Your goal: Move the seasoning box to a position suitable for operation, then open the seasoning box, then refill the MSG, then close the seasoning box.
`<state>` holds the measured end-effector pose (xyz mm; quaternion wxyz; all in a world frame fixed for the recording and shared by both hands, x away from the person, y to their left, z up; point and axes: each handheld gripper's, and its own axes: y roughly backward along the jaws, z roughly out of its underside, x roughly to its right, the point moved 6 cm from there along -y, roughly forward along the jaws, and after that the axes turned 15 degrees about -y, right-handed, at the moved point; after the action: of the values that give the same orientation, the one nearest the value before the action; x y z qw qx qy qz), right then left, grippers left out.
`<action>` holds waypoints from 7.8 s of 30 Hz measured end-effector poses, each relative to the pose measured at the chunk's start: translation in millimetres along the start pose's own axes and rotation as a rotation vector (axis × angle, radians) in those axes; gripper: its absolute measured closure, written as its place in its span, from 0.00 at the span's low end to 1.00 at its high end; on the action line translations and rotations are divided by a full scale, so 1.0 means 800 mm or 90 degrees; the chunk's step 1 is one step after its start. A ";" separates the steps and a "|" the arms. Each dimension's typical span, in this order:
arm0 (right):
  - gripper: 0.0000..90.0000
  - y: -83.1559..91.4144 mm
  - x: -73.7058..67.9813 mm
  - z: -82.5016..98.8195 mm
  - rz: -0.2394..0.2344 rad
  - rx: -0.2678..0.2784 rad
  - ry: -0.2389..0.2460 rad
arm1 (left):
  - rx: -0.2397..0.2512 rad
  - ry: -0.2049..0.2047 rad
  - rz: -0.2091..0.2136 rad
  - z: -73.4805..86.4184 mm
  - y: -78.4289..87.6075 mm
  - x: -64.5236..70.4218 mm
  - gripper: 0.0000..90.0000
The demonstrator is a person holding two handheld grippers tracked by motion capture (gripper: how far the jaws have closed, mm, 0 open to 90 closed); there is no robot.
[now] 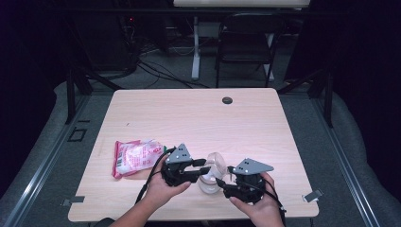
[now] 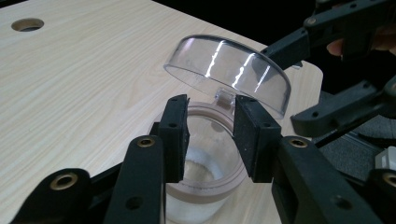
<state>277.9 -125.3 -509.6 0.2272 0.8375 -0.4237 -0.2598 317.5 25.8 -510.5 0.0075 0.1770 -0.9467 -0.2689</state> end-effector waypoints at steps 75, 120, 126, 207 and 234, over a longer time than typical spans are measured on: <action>0.76 -0.012 0.056 0.001 0.021 0.042 -0.100 | -0.030 0.012 -0.121 0.047 -0.008 -0.030 0.59; 0.80 -0.074 0.110 -0.057 -0.078 0.082 -0.161 | -0.038 0.156 -0.291 0.131 0.096 -0.087 0.50; 0.75 -0.068 0.108 -0.056 -0.045 0.080 -0.137 | -0.036 0.170 -0.299 0.136 0.103 -0.096 0.50; 0.59 -0.047 0.143 -0.007 0.089 0.021 -0.156 | -0.282 -0.040 -0.362 0.169 0.048 -0.104 0.41; 0.58 -0.014 0.151 0.017 0.117 0.043 -0.171 | -0.257 0.097 -0.372 0.168 0.052 -0.151 0.99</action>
<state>337.3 -221.5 -555.8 0.1630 0.7601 -0.5338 -0.3328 402.0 167.7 -594.7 0.0353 0.4548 -0.7806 -0.4272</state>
